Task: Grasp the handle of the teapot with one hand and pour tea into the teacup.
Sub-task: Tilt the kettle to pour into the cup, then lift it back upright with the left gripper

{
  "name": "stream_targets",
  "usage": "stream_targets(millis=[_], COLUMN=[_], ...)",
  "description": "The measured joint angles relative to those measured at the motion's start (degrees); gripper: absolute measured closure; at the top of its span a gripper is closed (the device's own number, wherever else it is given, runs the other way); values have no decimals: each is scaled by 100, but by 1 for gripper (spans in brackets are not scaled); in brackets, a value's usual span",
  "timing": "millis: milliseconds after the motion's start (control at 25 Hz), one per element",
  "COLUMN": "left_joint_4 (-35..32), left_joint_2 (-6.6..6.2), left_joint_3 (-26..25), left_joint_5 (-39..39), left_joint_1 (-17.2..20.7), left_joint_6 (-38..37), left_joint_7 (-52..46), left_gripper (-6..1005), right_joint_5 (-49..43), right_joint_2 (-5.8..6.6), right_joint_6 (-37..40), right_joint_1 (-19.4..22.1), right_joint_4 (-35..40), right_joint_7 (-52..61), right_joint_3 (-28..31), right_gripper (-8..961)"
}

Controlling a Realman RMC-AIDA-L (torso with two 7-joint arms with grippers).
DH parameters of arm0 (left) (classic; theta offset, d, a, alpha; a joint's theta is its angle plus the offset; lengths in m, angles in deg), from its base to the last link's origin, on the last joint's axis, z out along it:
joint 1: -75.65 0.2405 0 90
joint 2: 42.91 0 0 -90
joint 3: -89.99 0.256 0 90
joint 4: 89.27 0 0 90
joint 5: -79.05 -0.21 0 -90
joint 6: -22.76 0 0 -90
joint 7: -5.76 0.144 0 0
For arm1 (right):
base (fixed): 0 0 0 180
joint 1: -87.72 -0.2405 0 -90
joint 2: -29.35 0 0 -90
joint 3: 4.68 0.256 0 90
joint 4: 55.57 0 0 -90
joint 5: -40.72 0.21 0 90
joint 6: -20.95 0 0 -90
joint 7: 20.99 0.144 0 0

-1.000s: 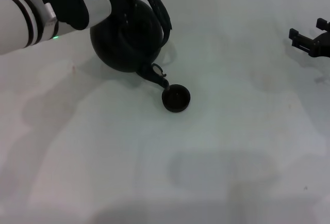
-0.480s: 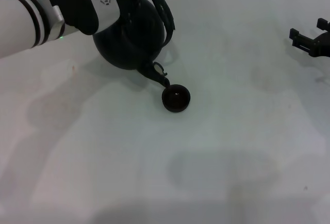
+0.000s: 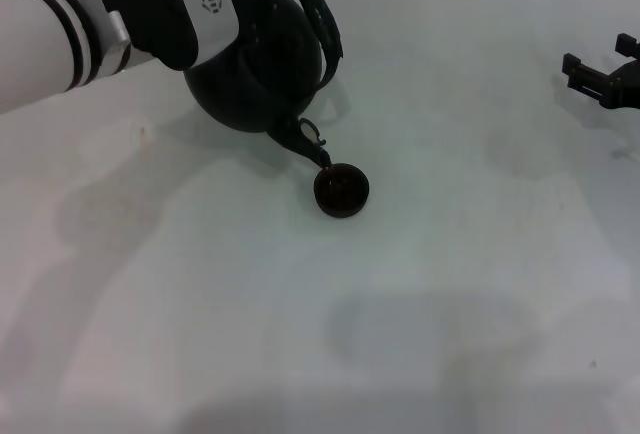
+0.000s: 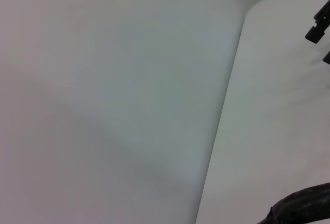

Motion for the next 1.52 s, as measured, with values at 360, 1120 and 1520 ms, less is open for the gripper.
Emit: stream_targets(millis=[360,1120,1520], left_joint_4=[-32,-41,-48], left_joint_2=[6,6,6], left_joint_3=[70,99,106], left_joint_5=[-198,-376,-376], left_joint_1=[-11,-5,4], left_joint_6=[7,83,101], left_joint_7=[-72,-128,-181], left_gripper=[901,901,901], right_joint_5=[0,0,0], right_joint_2=[0,0,0], right_joint_6=[9,61,60], right_joint_1=[-20,-44,-44], right_joint_4=[-3,-22,-22], right_joint_7=[2,0,8], right_joint_3=[0,0,0], right_gripper=[95,95,95])
